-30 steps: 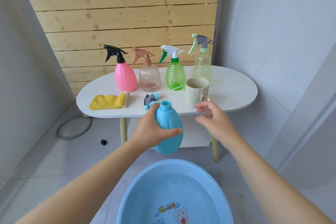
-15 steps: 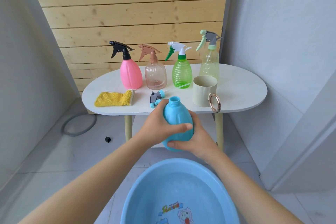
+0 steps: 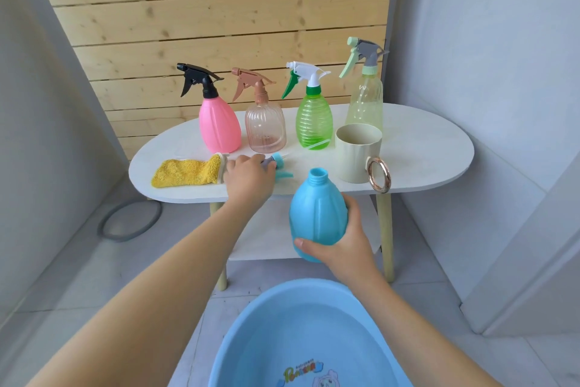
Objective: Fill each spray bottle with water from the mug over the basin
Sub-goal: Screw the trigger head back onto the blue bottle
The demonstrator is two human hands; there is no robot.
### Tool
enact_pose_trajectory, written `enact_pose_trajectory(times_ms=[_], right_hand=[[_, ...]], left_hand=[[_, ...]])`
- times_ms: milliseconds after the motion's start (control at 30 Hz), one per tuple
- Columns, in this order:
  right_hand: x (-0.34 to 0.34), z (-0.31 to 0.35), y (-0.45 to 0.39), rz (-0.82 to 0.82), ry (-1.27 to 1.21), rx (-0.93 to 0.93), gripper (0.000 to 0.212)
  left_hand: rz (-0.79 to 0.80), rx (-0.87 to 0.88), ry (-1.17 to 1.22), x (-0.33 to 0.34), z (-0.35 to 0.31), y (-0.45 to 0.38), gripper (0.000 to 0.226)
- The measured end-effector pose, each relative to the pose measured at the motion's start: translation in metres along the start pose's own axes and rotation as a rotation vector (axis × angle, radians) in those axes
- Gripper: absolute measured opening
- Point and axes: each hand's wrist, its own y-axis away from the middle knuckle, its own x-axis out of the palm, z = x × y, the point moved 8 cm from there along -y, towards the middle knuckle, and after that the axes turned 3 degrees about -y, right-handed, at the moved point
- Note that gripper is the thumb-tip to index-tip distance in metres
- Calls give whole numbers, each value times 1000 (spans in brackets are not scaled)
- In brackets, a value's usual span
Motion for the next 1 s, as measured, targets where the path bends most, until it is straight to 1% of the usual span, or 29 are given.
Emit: enact_pose_trajectory(times_ms=[100, 200, 267, 400, 500, 567, 700, 867, 1000], right_hand=[[-3, -11, 1, -5, -20, 13, 80], [-8, -20, 4, -2, -21, 20, 82], [-12, -24, 5, -3, -28, 26, 83], [-19, -26, 13, 2, -15, 26, 83], [-21, -26, 22, 22, -4, 22, 81], [-21, -29, 30, 50, 4, 22, 79], [-24, -45, 48, 96, 32, 27, 82], [-24, -91, 74, 118, 104, 103, 85], [-26, -134, 96, 102, 141, 173, 85]], left_hand=[[95, 32, -124, 21, -7, -13, 42], [147, 19, -127, 33, -10, -28, 43], [153, -29, -84, 32, -7, -35, 41], [83, -82, 106, 16, 1, -23, 27], [68, -75, 368, -7, 10, 10, 22], [61, -77, 492, -24, 22, 38, 20], [96, -121, 543, -36, 62, 100, 17], [166, -223, 664, -13, 109, 164, 18], [241, -243, 738, 11, 127, 198, 19]])
